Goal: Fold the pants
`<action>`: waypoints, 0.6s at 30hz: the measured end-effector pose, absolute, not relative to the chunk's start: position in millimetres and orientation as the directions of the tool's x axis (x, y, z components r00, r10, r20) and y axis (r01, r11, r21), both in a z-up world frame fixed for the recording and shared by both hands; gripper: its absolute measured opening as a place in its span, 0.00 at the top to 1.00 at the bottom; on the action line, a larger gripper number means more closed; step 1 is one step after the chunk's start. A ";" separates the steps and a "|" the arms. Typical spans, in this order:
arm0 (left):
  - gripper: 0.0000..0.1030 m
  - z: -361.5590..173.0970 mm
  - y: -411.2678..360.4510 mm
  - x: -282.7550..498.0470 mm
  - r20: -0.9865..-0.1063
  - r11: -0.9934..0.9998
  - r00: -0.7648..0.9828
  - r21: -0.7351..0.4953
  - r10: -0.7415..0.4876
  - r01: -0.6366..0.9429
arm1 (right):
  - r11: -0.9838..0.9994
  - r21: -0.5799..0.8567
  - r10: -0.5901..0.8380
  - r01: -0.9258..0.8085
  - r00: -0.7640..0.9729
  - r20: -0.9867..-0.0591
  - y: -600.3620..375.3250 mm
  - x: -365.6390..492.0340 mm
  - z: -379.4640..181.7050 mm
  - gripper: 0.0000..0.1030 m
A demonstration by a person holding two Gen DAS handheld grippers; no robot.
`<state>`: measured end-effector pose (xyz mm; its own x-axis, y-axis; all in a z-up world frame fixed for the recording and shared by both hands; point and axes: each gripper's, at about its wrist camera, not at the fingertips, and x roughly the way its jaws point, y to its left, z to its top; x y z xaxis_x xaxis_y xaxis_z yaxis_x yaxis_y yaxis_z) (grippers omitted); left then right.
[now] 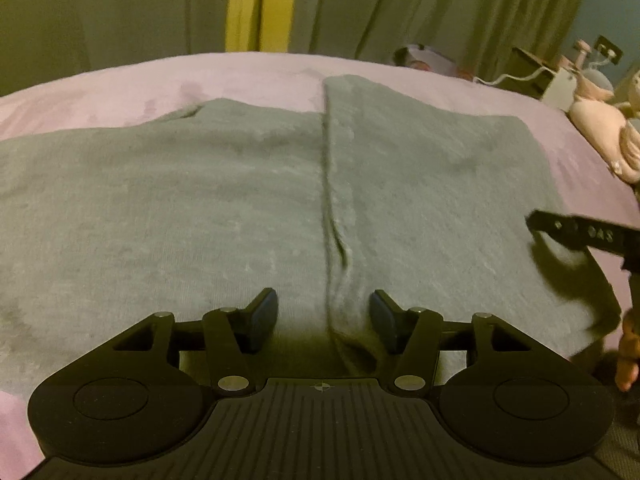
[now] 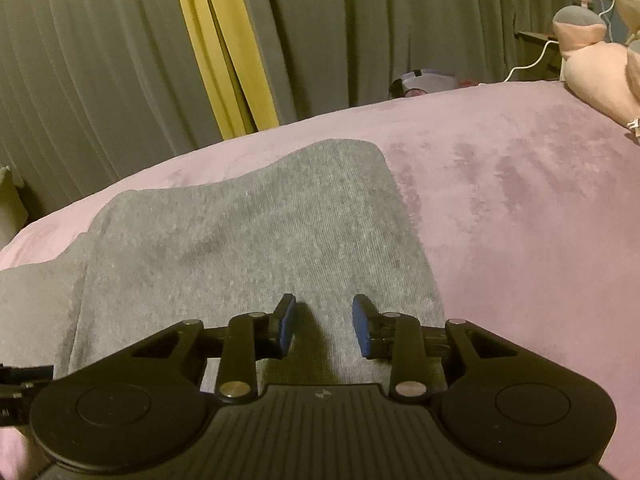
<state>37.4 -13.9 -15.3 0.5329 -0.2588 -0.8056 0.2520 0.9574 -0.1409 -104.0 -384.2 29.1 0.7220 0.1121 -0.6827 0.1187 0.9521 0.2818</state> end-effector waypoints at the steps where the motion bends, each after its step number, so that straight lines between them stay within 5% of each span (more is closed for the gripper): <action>1: 0.43 -13.9 -11.4 40.1 -0.803 0.958 0.532 -0.160 -0.267 0.240 | 0.953 0.282 0.115 0.115 0.722 -0.682 -383.4 -104.7 29.5 0.64; 6: 0.42 -6.2 -6.8 54.8 -0.772 0.944 0.544 -0.252 -0.330 0.215 | 0.951 0.297 0.147 0.084 0.723 -0.675 -383.6 -105.5 32.0 0.42; 14: 0.51 -23.2 -20.1 78.4 -0.796 0.935 0.491 -0.295 -0.355 0.198 | 0.956 0.285 0.150 0.066 0.725 -0.672 -377.3 -106.1 33.0 0.31; 18: 0.65 -27.5 -27.6 80.5 -0.798 0.929 0.477 -0.304 -0.369 0.210 | 0.955 0.288 0.150 0.065 0.733 -0.663 -378.2 -106.1 32.4 0.27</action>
